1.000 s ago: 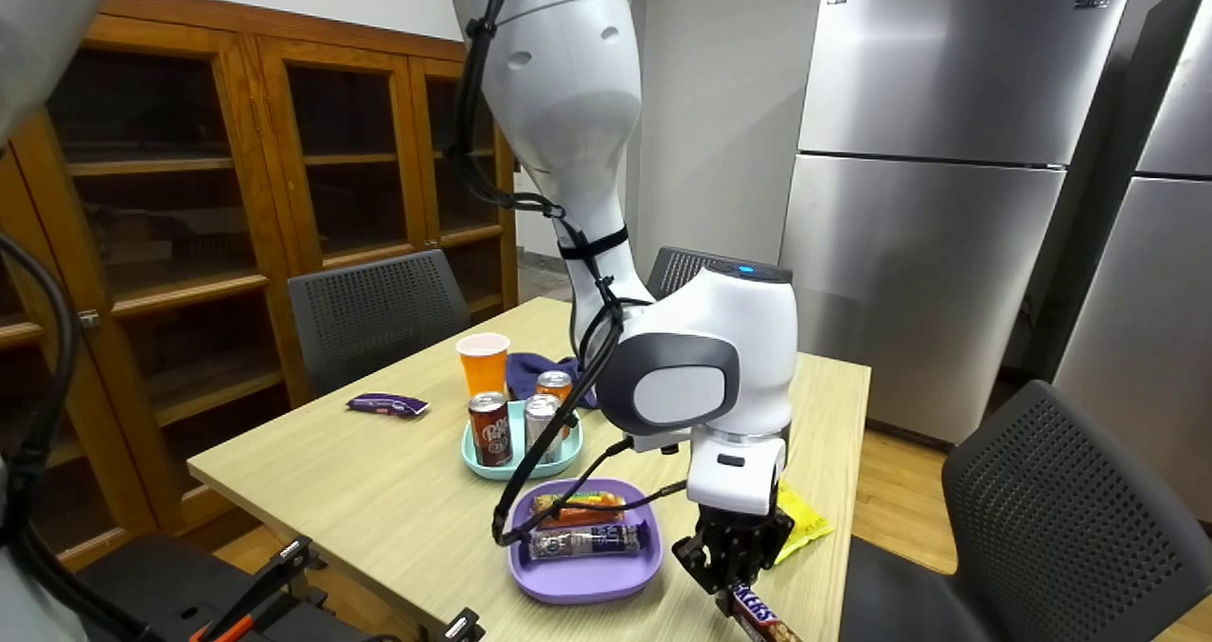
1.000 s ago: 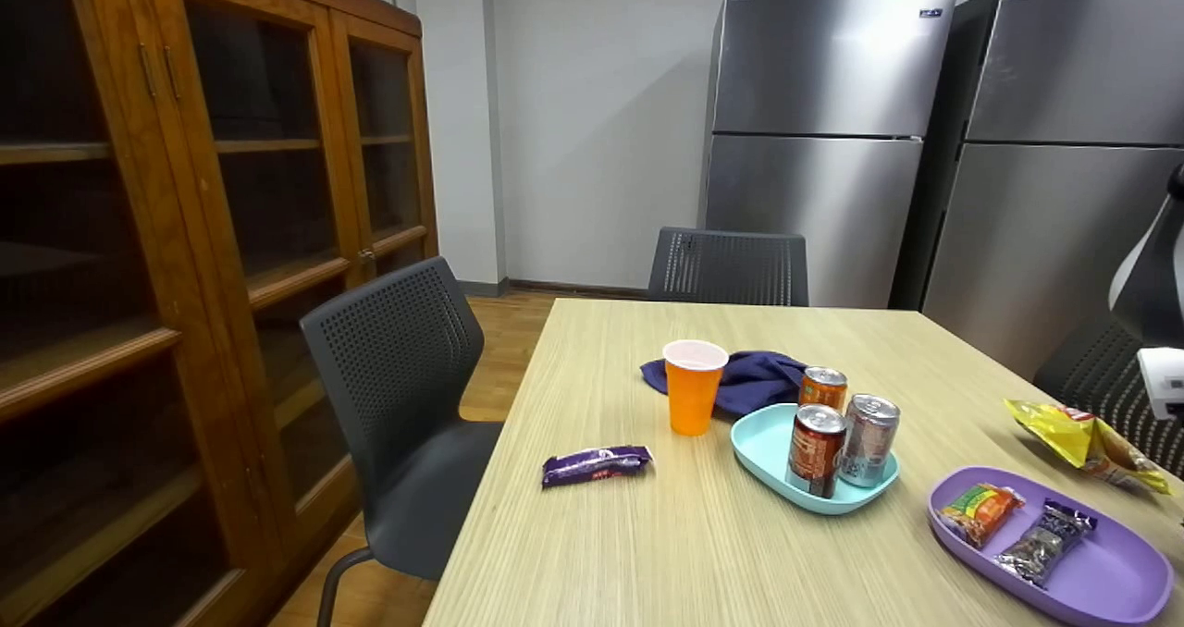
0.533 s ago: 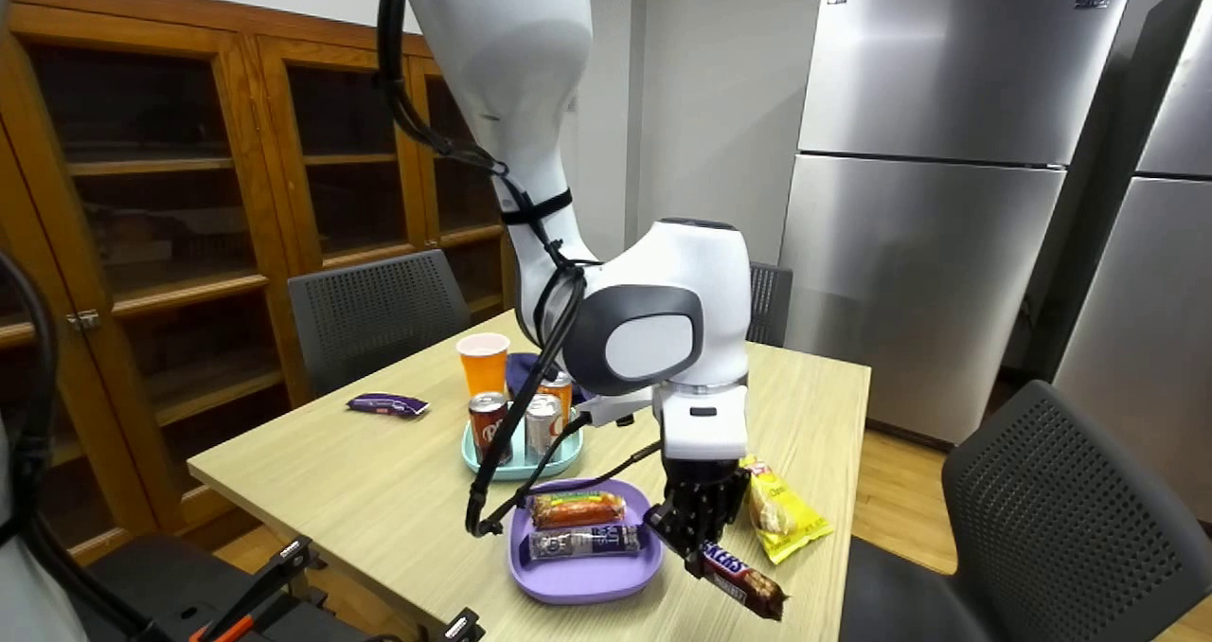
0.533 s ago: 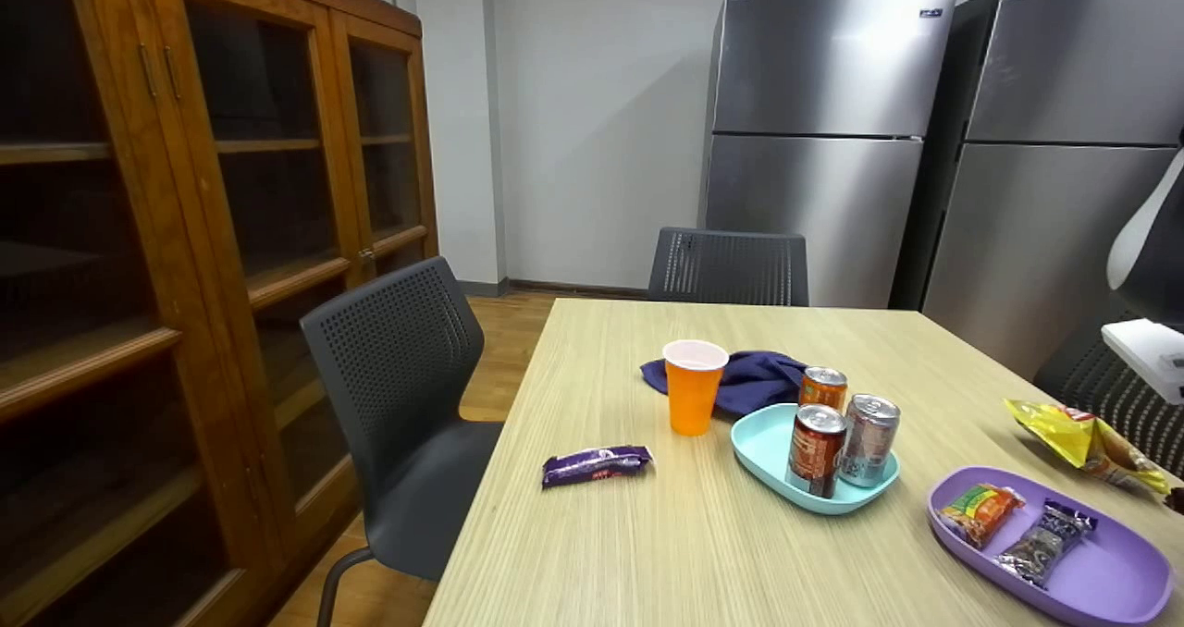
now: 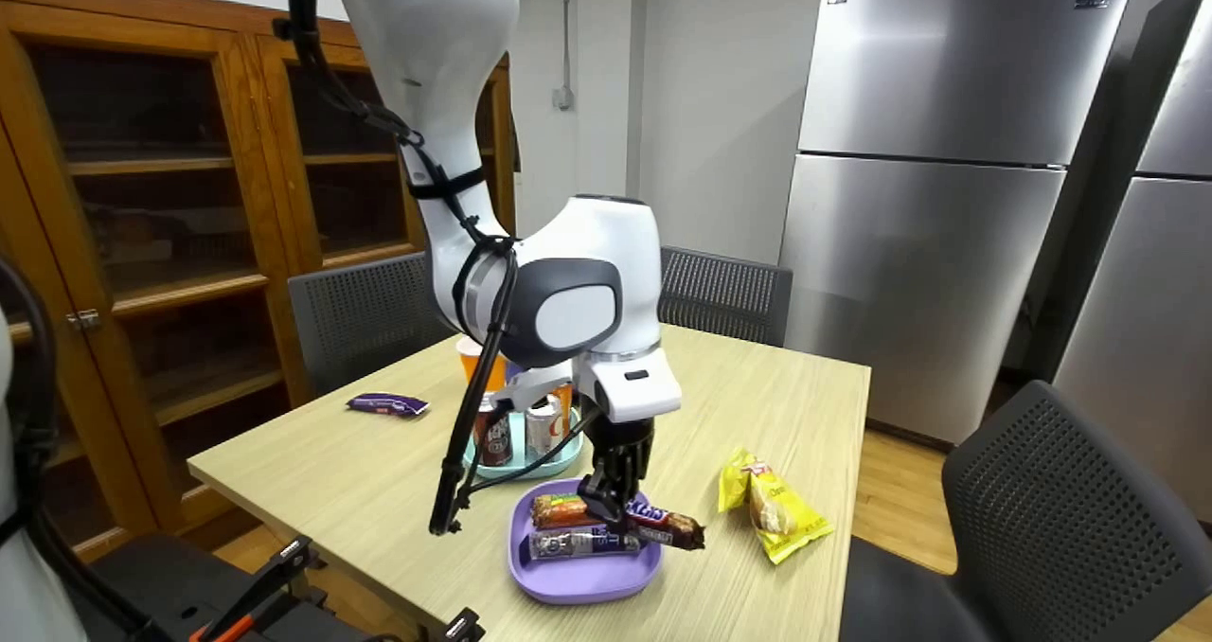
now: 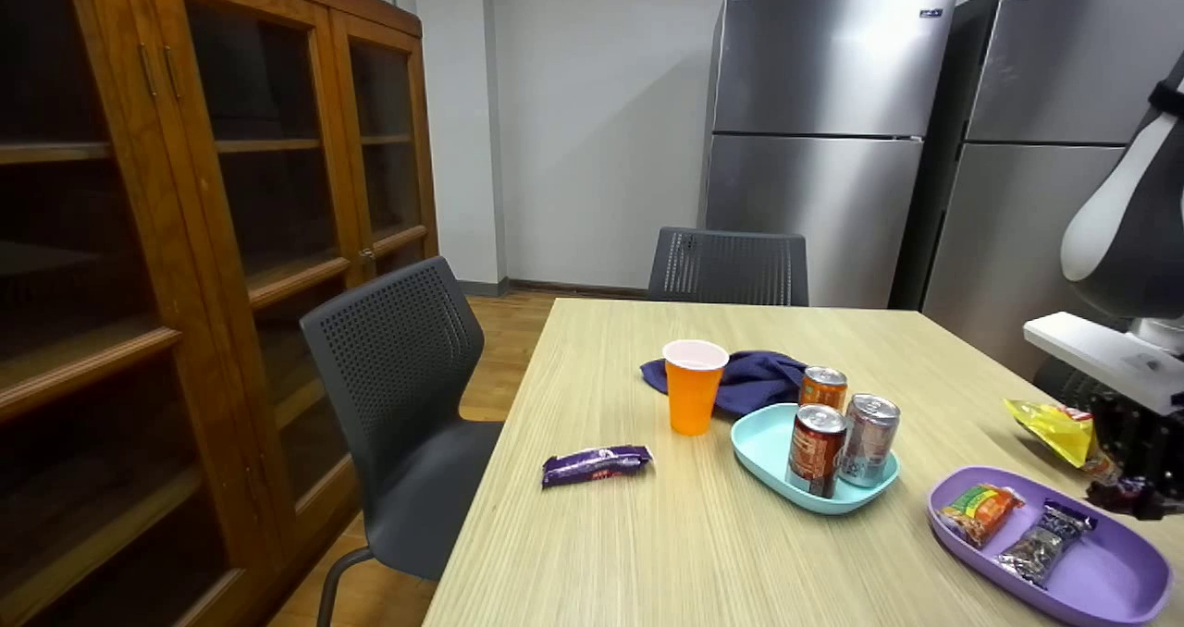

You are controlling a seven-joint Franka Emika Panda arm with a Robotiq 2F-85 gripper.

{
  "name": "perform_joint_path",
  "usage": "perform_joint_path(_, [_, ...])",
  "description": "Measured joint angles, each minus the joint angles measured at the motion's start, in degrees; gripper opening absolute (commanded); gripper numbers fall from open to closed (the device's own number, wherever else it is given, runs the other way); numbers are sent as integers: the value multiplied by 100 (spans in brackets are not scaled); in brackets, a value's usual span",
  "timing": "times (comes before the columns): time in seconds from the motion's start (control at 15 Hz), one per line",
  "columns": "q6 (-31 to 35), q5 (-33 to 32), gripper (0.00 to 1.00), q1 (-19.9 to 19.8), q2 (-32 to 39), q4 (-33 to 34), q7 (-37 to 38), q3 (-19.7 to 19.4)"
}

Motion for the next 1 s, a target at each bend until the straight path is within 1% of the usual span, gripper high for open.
perform_joint_path(0.2, [8, 232, 4, -96, -37, -111, -426, 629])
perform_joint_path(0.4, [7, 422, 4, -204, -25, -132, -905, 1041])
perform_joint_path(0.6, [4, 421, 4, -233, 57, -134, -1412, 1091])
perform_joint_path(1.0, [5, 375, 4, -235, 333, -36, -2325, 954])
